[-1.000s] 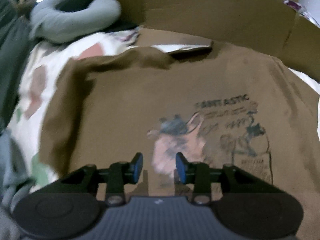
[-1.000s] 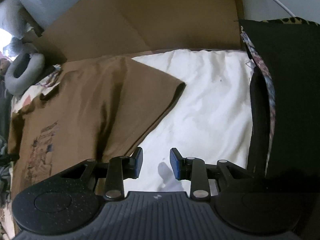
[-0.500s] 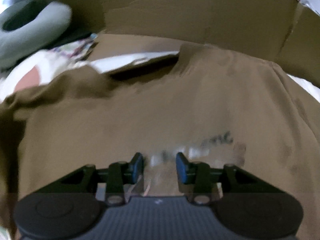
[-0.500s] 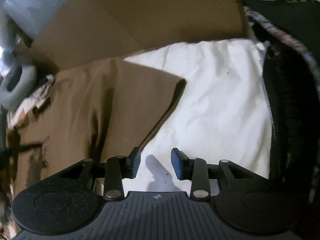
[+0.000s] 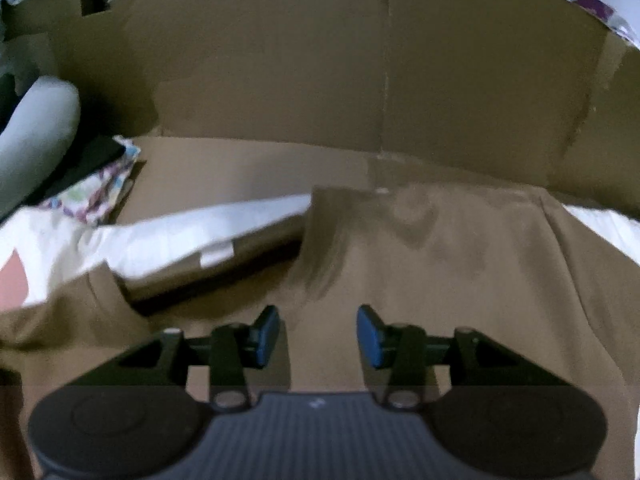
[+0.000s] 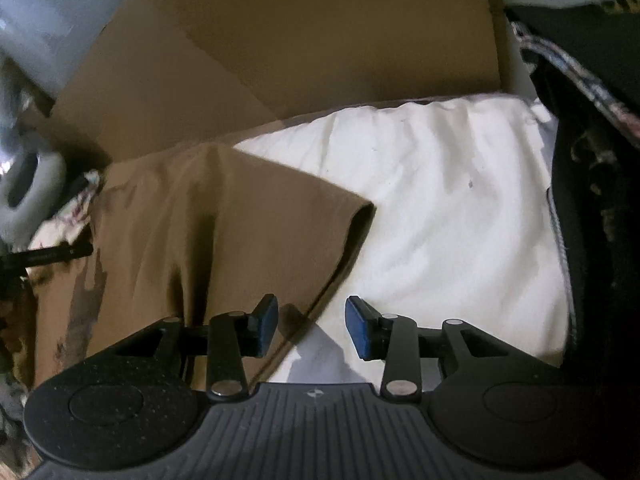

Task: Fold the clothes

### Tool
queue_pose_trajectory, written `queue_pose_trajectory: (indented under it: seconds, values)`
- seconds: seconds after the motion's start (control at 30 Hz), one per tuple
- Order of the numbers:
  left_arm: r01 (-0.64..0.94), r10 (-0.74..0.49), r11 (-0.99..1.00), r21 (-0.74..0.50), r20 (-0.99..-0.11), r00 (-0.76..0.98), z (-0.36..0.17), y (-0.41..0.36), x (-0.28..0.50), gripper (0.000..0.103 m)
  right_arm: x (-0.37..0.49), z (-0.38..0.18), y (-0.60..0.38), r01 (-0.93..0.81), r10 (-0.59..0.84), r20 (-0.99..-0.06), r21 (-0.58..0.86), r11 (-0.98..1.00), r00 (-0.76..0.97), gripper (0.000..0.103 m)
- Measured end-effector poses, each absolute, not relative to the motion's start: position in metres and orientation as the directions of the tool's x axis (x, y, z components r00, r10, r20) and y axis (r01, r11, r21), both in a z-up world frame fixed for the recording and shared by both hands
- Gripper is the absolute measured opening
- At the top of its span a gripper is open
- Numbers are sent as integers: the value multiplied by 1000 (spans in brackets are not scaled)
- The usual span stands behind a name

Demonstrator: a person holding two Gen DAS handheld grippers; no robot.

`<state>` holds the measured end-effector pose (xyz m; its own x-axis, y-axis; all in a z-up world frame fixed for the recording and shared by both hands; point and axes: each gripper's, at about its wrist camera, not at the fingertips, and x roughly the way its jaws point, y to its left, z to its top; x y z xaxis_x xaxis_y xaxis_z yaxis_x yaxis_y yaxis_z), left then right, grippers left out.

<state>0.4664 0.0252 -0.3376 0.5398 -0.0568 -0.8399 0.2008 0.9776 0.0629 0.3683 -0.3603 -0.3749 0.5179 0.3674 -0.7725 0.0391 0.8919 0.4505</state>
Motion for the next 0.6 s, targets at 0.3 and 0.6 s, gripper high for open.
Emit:
queue_pose_trajectory:
  seconds: [0.3, 0.6]
  values:
    - [217, -46, 973, 84, -845, 533, -339, 25, 512, 48, 392, -381, -366, 74, 378, -741, 497, 865, 555, 44]
    - [233, -100, 972, 39, -827, 553, -320, 25, 537, 48, 407, -378, -370, 103, 362, -741, 498, 861, 565, 2]
